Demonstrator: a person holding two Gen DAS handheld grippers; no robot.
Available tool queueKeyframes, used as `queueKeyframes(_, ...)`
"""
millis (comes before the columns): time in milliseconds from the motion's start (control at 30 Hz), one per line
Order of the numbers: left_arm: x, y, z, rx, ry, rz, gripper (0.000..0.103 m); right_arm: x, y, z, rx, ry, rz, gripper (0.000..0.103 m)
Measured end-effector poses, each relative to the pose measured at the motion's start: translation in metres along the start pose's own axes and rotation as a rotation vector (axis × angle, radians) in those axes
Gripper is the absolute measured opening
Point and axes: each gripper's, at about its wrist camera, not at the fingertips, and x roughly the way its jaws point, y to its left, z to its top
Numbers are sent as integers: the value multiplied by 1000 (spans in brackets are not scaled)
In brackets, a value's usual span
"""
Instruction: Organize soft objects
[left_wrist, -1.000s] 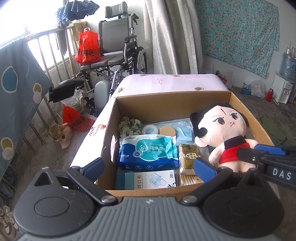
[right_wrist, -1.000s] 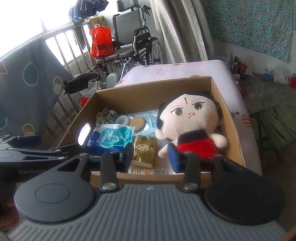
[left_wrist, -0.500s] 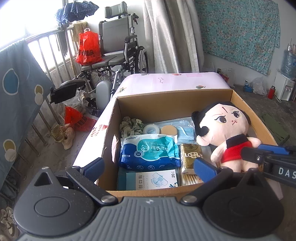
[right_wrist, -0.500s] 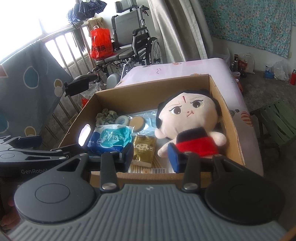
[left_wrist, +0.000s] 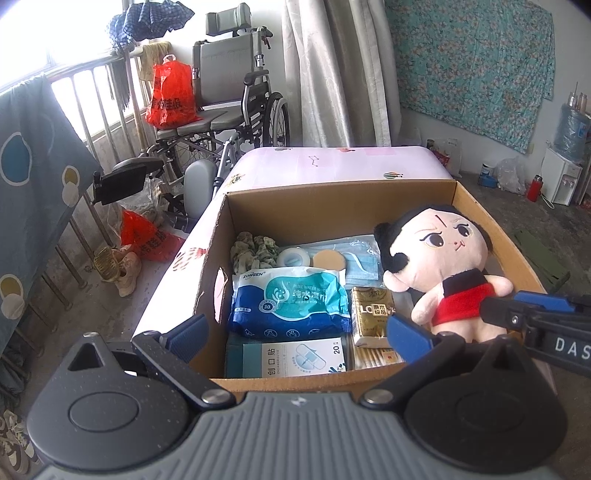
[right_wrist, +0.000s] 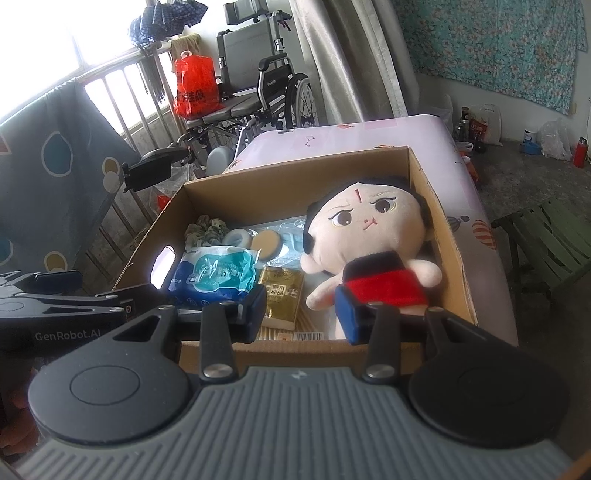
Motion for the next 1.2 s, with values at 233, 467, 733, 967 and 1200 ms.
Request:
queueKeyframes(233,3,-1,-2,12,12,3,103,-1,1,0,2,-1,-2,41)
queueKeyframes(467,3,-4,-1,14,12,-2,103,-4,-8,-2,23,-4,-8,41)
queueKeyframes(733,0,-12,1,36,2,10,103,-3,-14,-3,45,-6,-11,41)
queueKeyframes(967,7,-13,-3,18,24,-6,103,-3,-9,-3,28,1,-13,41)
queueKeyframes(1200,9,-19,-5,42,28,-6,103,-5,-6,-5,24,-4,-10,41)
